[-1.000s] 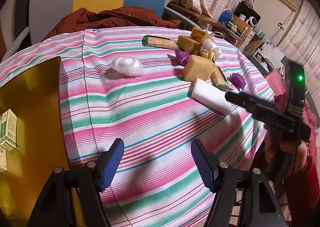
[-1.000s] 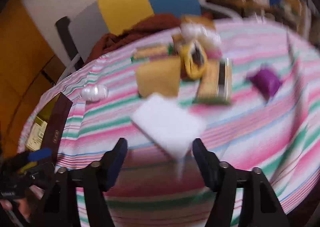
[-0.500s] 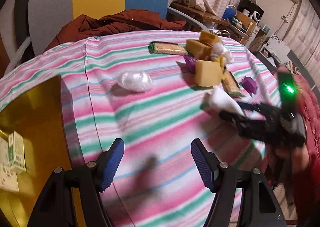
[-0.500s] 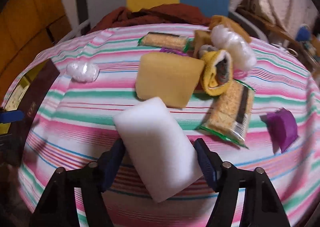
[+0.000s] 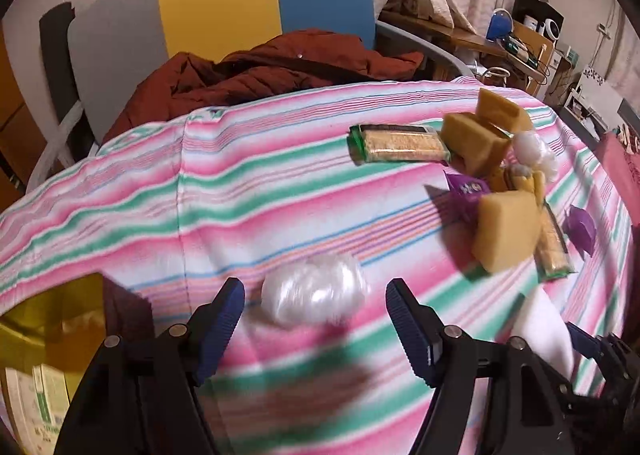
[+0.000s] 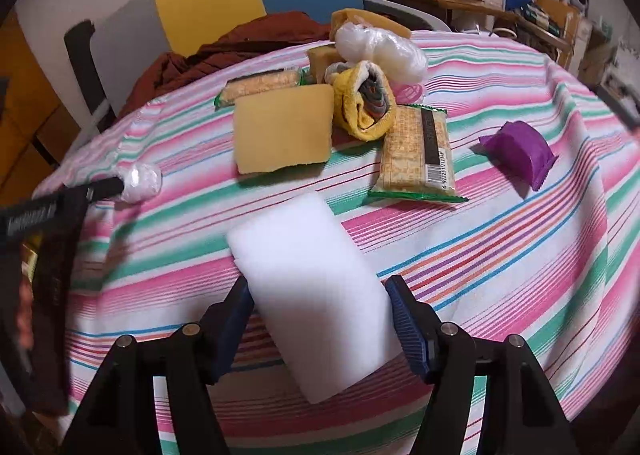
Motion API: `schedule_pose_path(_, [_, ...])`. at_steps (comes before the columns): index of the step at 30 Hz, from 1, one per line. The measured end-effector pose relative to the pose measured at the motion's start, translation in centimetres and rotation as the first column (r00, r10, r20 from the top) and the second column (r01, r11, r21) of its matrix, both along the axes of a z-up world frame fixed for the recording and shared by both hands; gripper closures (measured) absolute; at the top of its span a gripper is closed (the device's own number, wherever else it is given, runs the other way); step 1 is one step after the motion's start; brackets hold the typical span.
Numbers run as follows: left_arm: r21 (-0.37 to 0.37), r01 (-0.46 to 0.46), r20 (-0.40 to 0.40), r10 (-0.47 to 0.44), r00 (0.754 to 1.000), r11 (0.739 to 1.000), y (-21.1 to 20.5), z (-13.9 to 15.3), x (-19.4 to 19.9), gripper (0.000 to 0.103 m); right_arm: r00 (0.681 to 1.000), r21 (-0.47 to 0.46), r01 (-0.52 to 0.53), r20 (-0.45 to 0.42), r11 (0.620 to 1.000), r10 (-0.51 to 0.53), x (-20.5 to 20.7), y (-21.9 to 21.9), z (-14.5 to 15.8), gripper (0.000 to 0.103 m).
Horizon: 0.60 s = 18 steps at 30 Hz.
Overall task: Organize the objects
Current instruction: 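Grasp the clear plastic bag ball with the left gripper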
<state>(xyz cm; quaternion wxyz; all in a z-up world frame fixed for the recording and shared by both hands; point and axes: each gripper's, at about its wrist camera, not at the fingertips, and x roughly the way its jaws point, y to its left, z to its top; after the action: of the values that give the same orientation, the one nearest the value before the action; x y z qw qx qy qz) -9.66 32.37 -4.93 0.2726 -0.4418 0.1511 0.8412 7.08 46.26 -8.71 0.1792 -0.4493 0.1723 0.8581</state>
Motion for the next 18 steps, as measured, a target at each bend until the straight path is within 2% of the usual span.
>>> schedule_pose_path(6, [-0.031,0.032,-0.012,-0.032,0.999,0.999,1.7,-1.5,-0.5,0.029,1.000,0.061,-0.004,0.017,0.998,0.003,0.0,-0.5,-0.2,0.032])
schedule_pose_path(7, [-0.034,0.028,-0.018,-0.029,0.999,0.999,1.7,-1.7,-0.5,0.031,1.000,0.061,-0.005,0.017,0.998,0.004,-0.4,-0.6,-0.3,0.032])
schedule_pose_path(8, [-0.030,0.023,-0.030,-0.024,0.999,0.999,1.7,-1.8,-0.4,0.044,1.000,0.057,-0.004,0.014,0.998,0.004,-0.4,-0.5,-0.3,0.032])
schedule_pose_path(9, [-0.030,0.021,-0.038,-0.022,0.999,0.999,1.7,-1.9,-0.3,0.047,1.000,0.050,-0.004,0.010,0.999,0.003,-0.4,-0.4,-0.3,0.032])
schedule_pose_path(18, [0.007,0.046,-0.059,-0.046,0.997,0.999,1.2,-2.3,1.7,0.052,1.000,0.049,-0.009,-0.001,0.999,0.009,-0.4,-0.1,-0.4,0.031])
